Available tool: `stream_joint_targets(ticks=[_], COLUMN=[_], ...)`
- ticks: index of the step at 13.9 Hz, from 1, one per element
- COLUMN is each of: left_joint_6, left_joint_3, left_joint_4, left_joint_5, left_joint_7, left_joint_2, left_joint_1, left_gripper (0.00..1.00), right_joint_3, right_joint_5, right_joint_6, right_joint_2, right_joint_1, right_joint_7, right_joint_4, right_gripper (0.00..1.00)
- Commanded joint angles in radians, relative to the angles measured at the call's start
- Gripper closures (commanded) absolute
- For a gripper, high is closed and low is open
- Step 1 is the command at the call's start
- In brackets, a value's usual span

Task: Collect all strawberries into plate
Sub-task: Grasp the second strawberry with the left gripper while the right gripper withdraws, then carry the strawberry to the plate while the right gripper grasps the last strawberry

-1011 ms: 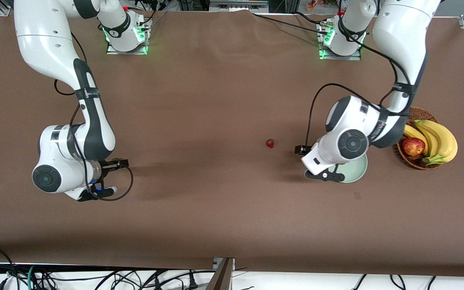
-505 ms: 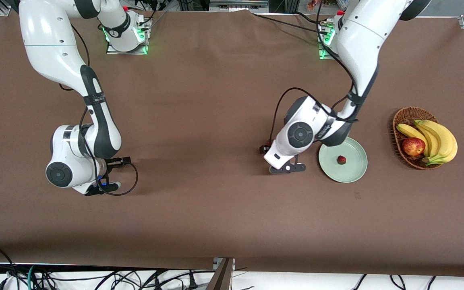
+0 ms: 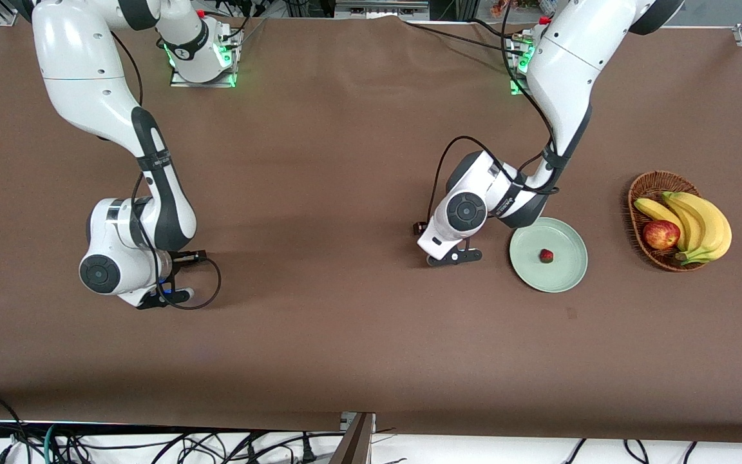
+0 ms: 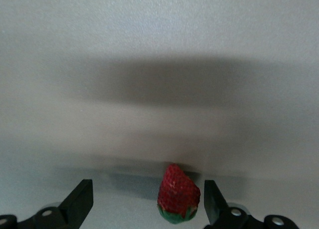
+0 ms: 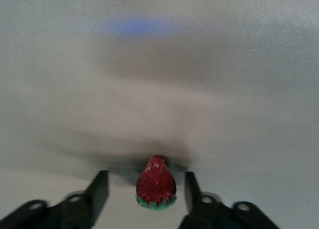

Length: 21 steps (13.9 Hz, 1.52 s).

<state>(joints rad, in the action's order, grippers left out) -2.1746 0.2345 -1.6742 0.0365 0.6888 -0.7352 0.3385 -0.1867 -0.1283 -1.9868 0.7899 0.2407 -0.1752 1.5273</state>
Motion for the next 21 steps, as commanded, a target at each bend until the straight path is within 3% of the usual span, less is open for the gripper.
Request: stream_joint_targets(ticks=[1, 2, 3, 4, 6, 8, 12, 16, 18, 21], left_joint_6=[-0.011, -0.011, -0.013, -0.014, -0.014, -0.01, 0.013, 0.229, 0.286, 0.283], left_joint_3=[-0.003, 0.005, 0.008, 0.008, 0.008, 0.006, -0.003, -0.007, -0.006, -0.006], left_joint_4=[-0.021, -0.021, -0.019, -0.016, -0.012, -0.004, 0.001, 0.101, 0.129, 0.126], left_joint_5=[-0.017, -0.018, -0.027, -0.055, -0.07, -0.07, -0.058, -0.002, 0.077, 0.095], left_joint_7=[0.001, 0.001, 0.001, 0.001, 0.0, -0.003, -0.003, -0.082, -0.217, -0.488], left_joint_2=[0.017, 0.017, 0.017, 0.017, 0.019, 0.025, 0.077, 0.106, 0.106, 0.103], left_joint_1=[0.011, 0.01, 0.01, 0.005, -0.001, -0.003, -0.025, -0.091, -0.156, -0.292], left_gripper=[0.08, 0.21, 0.53, 0.76, 0.88, 0.9, 0.9, 0.9, 0.89, 0.88], right_joint_3=[-0.011, -0.011, -0.011, -0.011, -0.005, 0.022, 0.166, 0.307, 0.371, 0.381], right_joint_5=[-0.004, -0.004, -0.004, -0.005, -0.017, -0.019, -0.019, -0.019, -0.019, -0.017], right_joint_6=[-0.01, -0.009, -0.007, -0.006, -0.006, -0.006, -0.012, -0.029, -0.107, -0.338], right_joint_2=[-0.043, -0.043, -0.047, -0.049, -0.054, -0.055, -0.055, -0.052, -0.04, 0.012], right_joint_1=[0.011, 0.011, 0.011, 0.012, 0.017, 0.032, 0.035, 0.042, 0.072, 0.226], right_joint_7=[-0.018, -0.018, -0.017, -0.006, -0.001, 0.095, 0.412, 0.667, 0.837, 1.102], right_joint_4=[0.047, 0.045, 0.042, 0.036, 0.022, -0.005, -0.038, -0.071, -0.085, -0.088], right_gripper=[0.8, 0.91, 1.0, 1.0, 1.0, 1.0, 1.0, 1.0, 1.0, 1.0])
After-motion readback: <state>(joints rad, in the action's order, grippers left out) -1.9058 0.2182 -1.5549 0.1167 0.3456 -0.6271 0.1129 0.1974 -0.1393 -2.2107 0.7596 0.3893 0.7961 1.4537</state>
